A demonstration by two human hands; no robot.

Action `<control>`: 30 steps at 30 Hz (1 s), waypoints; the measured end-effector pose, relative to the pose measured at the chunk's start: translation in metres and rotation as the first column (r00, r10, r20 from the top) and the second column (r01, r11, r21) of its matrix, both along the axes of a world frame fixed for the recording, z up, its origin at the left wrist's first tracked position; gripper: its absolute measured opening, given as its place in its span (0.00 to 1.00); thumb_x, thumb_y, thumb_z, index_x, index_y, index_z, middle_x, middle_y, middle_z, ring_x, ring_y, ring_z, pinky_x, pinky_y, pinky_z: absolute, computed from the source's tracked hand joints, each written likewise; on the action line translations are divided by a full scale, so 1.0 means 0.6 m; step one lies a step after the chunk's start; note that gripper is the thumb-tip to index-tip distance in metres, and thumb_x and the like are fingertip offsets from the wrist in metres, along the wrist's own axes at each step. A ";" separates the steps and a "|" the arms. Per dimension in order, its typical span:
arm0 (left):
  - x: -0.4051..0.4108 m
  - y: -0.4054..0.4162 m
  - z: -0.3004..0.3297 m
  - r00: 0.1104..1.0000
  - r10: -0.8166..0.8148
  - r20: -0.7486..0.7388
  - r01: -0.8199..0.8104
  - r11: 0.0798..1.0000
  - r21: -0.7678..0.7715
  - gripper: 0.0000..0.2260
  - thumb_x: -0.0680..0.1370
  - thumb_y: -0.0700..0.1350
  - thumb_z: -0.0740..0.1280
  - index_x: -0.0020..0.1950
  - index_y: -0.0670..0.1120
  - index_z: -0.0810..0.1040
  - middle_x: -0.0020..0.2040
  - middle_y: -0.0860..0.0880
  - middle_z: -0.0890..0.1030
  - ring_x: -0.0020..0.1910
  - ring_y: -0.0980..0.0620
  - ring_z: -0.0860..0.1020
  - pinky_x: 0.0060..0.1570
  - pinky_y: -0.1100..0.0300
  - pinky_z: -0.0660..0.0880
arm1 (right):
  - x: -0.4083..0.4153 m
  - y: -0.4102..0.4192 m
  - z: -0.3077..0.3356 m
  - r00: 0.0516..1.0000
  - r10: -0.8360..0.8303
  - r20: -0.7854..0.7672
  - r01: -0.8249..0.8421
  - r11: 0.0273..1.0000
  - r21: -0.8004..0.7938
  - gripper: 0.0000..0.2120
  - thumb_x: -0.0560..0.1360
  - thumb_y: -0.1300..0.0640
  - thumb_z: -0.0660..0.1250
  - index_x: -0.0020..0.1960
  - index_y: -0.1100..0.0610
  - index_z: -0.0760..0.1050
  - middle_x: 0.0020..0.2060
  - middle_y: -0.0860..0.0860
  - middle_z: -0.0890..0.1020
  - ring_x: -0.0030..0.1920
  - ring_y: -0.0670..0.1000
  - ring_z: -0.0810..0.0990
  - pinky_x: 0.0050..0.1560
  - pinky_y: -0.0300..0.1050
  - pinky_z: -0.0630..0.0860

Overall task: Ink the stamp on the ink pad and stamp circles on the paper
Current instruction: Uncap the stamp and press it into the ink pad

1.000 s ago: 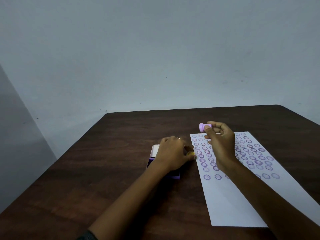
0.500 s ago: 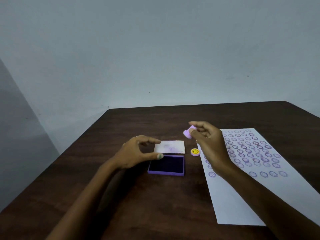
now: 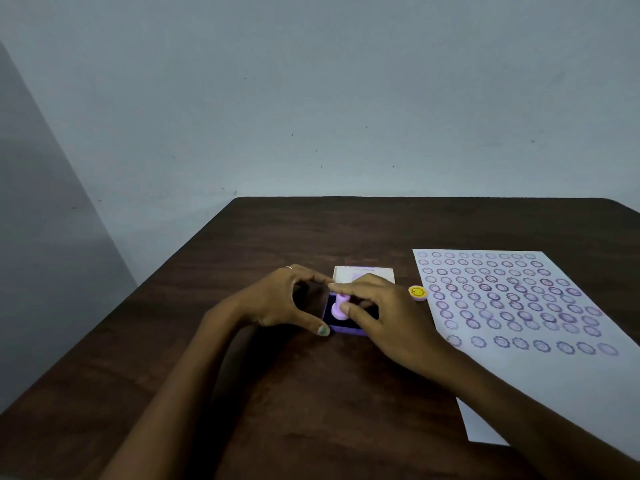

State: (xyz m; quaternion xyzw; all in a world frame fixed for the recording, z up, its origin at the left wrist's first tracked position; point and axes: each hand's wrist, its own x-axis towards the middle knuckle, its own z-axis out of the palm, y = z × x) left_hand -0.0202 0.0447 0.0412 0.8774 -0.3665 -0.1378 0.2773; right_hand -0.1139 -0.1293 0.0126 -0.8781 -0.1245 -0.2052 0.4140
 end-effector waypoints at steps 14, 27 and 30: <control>0.006 -0.001 -0.006 1.000 -0.012 -0.016 0.012 1.000 -0.023 0.24 0.64 0.49 0.79 0.57 0.58 0.76 0.60 0.57 0.74 0.59 0.60 0.72 0.57 0.68 0.68 | 0.001 0.012 0.004 1.000 0.019 0.000 -0.019 0.992 -0.123 0.14 0.74 0.61 0.65 0.59 0.56 0.77 0.44 0.47 0.78 0.45 0.41 0.74 0.45 0.24 0.65; 0.008 -0.001 -0.011 0.994 -0.029 -0.102 0.020 0.996 -0.086 0.24 0.65 0.45 0.79 0.60 0.54 0.78 0.58 0.59 0.80 0.56 0.67 0.75 0.55 0.76 0.69 | 0.010 0.009 0.010 0.998 -0.061 -0.024 0.058 0.993 -0.106 0.14 0.71 0.61 0.69 0.56 0.55 0.79 0.47 0.53 0.84 0.47 0.48 0.80 0.49 0.38 0.72; 0.008 -0.001 -0.011 0.995 -0.028 -0.101 0.019 0.996 -0.089 0.24 0.65 0.45 0.79 0.59 0.53 0.79 0.58 0.59 0.80 0.57 0.66 0.76 0.55 0.75 0.70 | 0.009 0.011 0.008 0.999 -0.043 0.019 0.046 0.981 -0.188 0.14 0.71 0.61 0.68 0.56 0.55 0.79 0.47 0.54 0.84 0.48 0.50 0.80 0.50 0.41 0.73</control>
